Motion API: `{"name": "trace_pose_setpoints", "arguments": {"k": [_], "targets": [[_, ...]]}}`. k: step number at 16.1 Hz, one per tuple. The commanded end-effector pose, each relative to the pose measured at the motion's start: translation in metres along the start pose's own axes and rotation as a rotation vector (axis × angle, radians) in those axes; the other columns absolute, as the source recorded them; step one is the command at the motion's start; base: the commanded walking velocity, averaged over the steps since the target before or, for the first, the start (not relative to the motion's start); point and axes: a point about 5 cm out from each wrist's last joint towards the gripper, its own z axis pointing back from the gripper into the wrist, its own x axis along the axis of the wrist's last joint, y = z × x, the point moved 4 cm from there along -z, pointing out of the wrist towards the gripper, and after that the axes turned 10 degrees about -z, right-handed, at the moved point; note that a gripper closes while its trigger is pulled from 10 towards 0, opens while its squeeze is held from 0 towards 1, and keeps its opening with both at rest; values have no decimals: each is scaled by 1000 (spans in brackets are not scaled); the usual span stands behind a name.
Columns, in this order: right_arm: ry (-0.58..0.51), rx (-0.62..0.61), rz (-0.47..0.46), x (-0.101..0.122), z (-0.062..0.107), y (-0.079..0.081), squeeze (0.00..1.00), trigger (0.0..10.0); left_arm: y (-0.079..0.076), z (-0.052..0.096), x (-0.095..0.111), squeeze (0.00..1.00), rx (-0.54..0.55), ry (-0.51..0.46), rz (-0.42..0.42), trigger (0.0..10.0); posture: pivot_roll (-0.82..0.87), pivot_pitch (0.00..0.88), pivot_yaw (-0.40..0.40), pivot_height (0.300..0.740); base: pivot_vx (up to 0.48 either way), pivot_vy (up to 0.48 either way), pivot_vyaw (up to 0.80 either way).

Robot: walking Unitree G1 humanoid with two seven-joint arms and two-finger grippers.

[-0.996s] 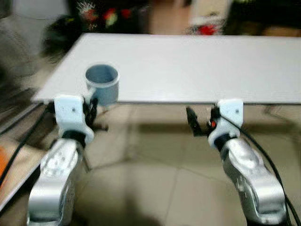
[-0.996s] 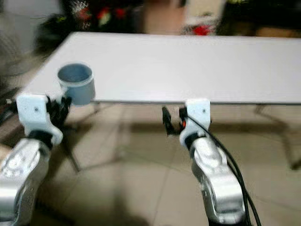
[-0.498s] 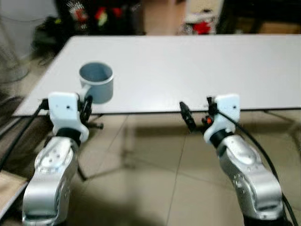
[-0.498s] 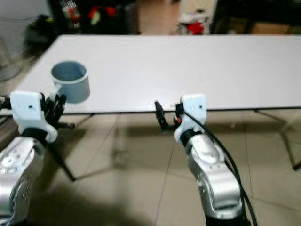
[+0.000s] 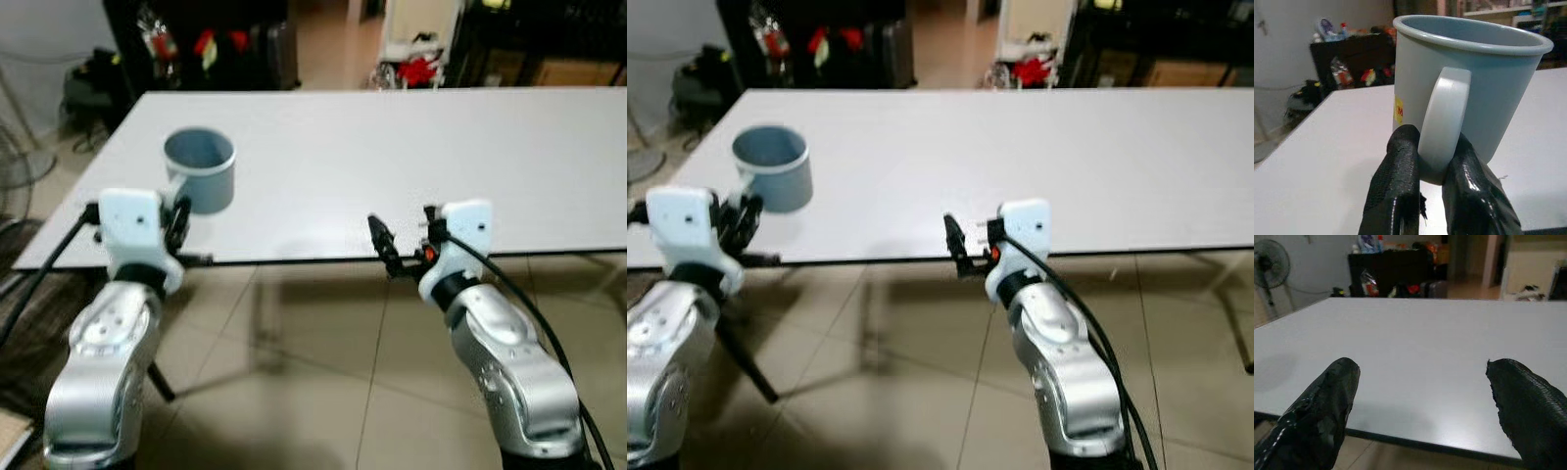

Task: Setting the table

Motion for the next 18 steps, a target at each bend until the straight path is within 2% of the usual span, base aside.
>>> {"name": "trace_pose_setpoints", "arguments": {"k": [1, 5, 10, 14, 18], "targets": [[-18, -9, 2, 4, 0, -2, 0, 10000, 1, -1, 4, 0, -7, -11, -9, 10000, -80, 0, 47, 740, 311, 0, 0], [-30, 50, 25, 7, 0, 5, 0, 10000, -1, 1, 0, 0, -12, 4, 8, 10000, -84, 0, 53, 740, 315, 0, 0], [-19, 116, 20, 6, 1, 13, 0, 10000, 5, 5, -12, 0, 50, 42, 39, 10000, -73, 0, 20, 740, 305, 0, 0], [-7, 128, 21, 3, 2, 13, 0, 10000, 5, 11, -13, 0, 55, 47, 24, 10000, -69, 0, 13, 740, 300, 0, 0], [-3, 121, 19, 1, 4, 9, 0, 10000, 4, 6, -13, 0, 44, 40, 22, 10000, -73, 0, 22, 740, 297, 0, 0]]}}
